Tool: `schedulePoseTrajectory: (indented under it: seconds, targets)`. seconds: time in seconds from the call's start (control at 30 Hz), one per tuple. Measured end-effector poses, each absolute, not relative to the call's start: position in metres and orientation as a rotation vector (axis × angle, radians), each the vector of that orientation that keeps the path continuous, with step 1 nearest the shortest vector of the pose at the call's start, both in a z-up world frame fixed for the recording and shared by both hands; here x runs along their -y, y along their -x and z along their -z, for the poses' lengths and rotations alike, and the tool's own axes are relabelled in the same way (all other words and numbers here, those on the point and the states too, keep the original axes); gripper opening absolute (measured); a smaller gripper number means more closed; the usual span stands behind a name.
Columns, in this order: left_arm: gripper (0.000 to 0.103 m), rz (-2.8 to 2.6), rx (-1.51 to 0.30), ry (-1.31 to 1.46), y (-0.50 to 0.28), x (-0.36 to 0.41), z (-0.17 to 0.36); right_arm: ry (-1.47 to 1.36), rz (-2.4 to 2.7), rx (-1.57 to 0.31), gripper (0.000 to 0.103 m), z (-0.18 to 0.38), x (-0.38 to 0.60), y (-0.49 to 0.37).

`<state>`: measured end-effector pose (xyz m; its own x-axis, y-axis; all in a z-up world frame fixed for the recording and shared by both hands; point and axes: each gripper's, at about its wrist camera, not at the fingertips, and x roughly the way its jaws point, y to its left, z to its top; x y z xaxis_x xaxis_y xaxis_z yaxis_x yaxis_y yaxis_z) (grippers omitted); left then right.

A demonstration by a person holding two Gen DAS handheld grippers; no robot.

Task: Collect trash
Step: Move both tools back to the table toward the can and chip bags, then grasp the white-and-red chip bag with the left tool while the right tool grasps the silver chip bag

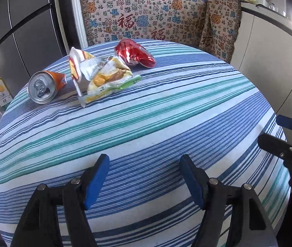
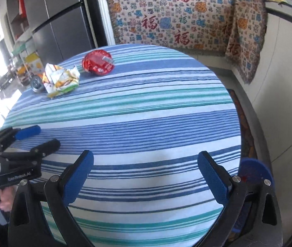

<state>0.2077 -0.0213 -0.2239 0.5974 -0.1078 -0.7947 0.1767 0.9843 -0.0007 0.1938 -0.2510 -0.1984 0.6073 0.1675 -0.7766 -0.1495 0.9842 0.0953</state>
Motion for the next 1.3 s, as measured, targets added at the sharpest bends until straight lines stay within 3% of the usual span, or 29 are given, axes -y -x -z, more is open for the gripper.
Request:
schedulePoseTrajectory:
  seconds: [0.27,0.7,1.0,1.07,1.13,1.27,1.3]
  targets:
    - [0.076,0.159,-0.920,-0.076,-0.206,0.007,0.226,0.095,-0.190,-0.989,0.101,0.226,0.214,-0.215]
    - [0.078,0.192,-0.913,-0.043,-0.207,-0.002,0.223,0.083,-0.203,-0.979,0.103,0.228,0.210,-0.222]
    - [0.077,0.136,-0.782,-0.021,-0.263,-0.045,0.175,0.084,-0.203,-0.978,0.103,0.229,0.211,-0.222]
    - [0.065,0.134,-0.784,-0.023,-0.279,-0.048,0.172,0.084,-0.203,-0.978,0.103,0.229,0.211,-0.222]
    - [0.047,0.139,-0.797,-0.034,-0.291,-0.048,0.173,0.084,-0.203,-0.978,0.103,0.229,0.211,-0.222]
    - [0.029,0.134,-0.820,-0.067,-0.305,-0.046,0.183,0.084,-0.203,-0.977,0.103,0.229,0.211,-0.222]
    - [0.010,0.137,-0.828,-0.069,-0.306,-0.046,0.186,0.084,-0.203,-0.977,0.103,0.229,0.211,-0.222]
